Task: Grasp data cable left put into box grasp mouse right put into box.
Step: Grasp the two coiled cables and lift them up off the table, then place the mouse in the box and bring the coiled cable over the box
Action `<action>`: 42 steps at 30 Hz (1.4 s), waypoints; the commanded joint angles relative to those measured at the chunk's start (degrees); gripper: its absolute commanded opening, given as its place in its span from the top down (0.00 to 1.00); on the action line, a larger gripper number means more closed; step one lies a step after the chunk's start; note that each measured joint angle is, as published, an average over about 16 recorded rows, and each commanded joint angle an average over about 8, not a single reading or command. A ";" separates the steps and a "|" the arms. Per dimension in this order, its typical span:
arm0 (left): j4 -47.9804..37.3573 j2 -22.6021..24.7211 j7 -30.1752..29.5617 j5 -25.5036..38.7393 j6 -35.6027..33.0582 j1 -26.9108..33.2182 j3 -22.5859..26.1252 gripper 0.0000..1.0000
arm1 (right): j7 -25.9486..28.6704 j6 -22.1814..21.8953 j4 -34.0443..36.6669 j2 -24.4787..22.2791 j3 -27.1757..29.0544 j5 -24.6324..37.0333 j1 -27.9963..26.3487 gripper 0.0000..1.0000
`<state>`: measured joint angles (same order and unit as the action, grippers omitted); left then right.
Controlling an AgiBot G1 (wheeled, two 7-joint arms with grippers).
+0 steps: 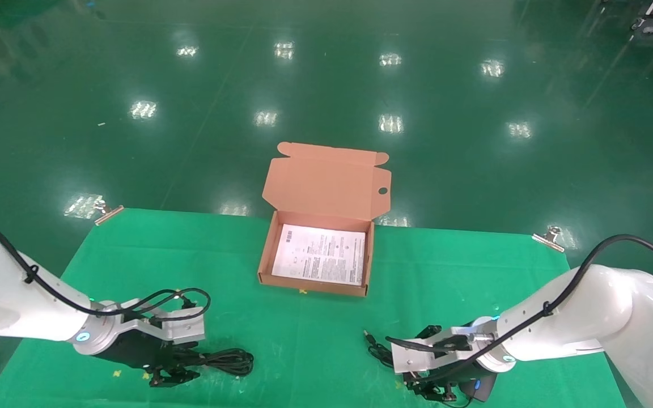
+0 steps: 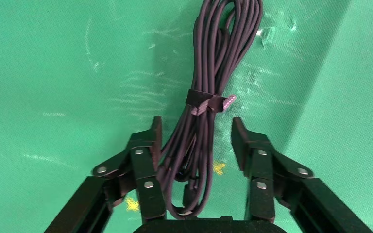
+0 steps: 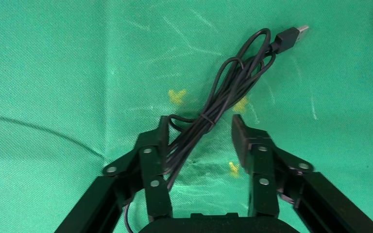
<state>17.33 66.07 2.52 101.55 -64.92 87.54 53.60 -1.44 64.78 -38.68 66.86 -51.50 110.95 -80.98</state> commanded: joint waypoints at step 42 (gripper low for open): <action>16.47 -6.73 3.16 -0.66 1.90 6.40 -2.45 1.00 | 4.01 -6.21 -6.20 -9.98 10.27 -6.16 -14.17 1.00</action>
<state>33.95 59.62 5.36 101.32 -62.24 93.54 51.20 1.82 58.90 -44.16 57.92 -41.29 104.15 -94.99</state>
